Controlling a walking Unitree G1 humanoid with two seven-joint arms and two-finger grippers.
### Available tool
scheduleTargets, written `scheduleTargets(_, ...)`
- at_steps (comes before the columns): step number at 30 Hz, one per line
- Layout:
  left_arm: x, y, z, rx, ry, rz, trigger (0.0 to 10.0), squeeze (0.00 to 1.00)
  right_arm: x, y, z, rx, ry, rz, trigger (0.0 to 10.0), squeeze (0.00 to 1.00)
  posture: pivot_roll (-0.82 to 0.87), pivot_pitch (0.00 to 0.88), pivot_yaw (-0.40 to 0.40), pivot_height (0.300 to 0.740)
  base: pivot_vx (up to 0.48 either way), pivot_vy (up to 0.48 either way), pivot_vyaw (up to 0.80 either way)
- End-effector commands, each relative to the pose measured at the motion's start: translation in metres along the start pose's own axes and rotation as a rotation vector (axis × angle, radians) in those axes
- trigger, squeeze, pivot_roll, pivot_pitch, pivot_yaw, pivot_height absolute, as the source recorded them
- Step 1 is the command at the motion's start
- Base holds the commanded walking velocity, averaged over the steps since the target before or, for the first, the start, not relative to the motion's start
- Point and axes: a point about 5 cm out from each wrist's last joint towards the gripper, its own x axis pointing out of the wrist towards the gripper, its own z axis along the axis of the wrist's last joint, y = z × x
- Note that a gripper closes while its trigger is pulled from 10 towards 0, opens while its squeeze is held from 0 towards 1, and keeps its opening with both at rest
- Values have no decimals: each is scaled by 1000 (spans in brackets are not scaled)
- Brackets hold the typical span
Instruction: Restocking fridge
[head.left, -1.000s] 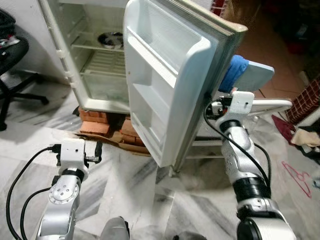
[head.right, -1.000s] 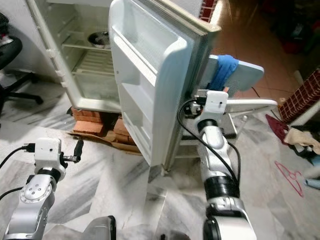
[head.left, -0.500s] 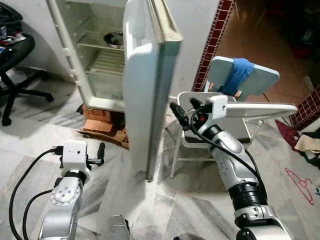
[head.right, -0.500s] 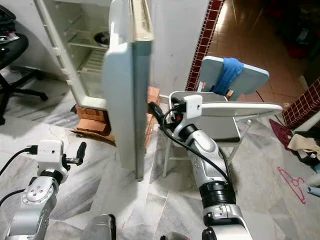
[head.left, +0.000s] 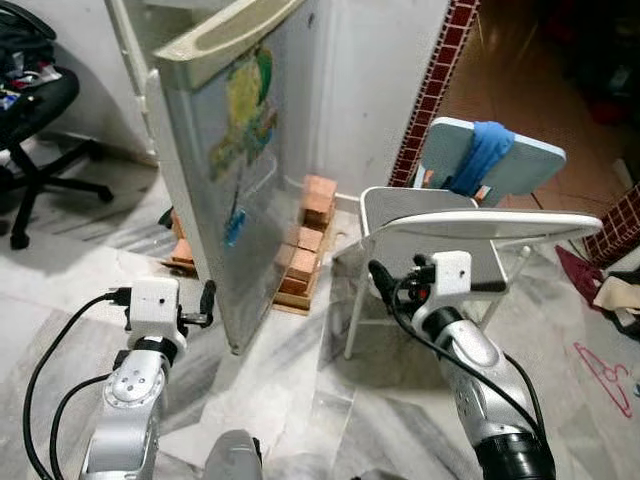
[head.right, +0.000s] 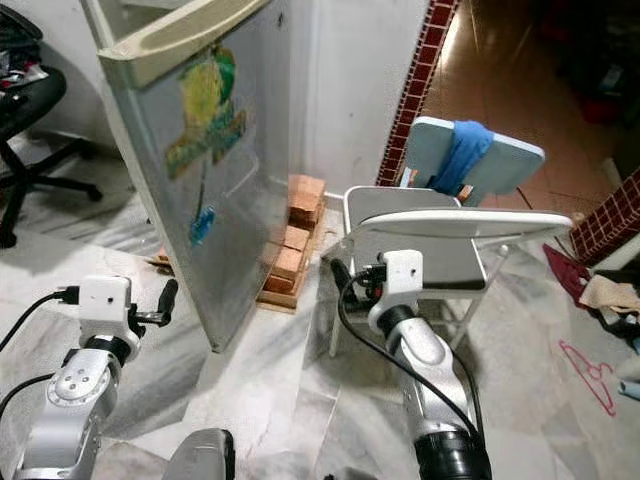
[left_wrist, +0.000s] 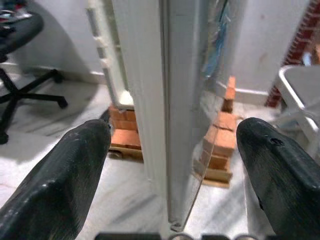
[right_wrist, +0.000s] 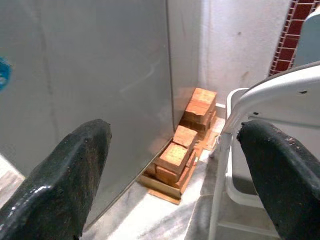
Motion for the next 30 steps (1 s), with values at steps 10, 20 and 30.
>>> scheduleTargets(10, -2, -4, 2, 33, 4, -34, 10000, 0, 6, -17, 24, -96, -129, -79, 10000, 0, 85, 40, -73, 740, 0, 467, 0)
scheduleTargets(20, -11, 16, 12, 81, -84, 95, 10000, 0, -9, -26, 37, -89, -193, -168, 10000, 0, 68, 43, -57, 740, -105, 440, 0)
scheduleTargets(30, -10, 9, 15, 117, -121, 52, 10000, 0, -7, -28, 36, -111, -190, -207, 10000, 0, 69, 42, -60, 740, 0, 479, -320)
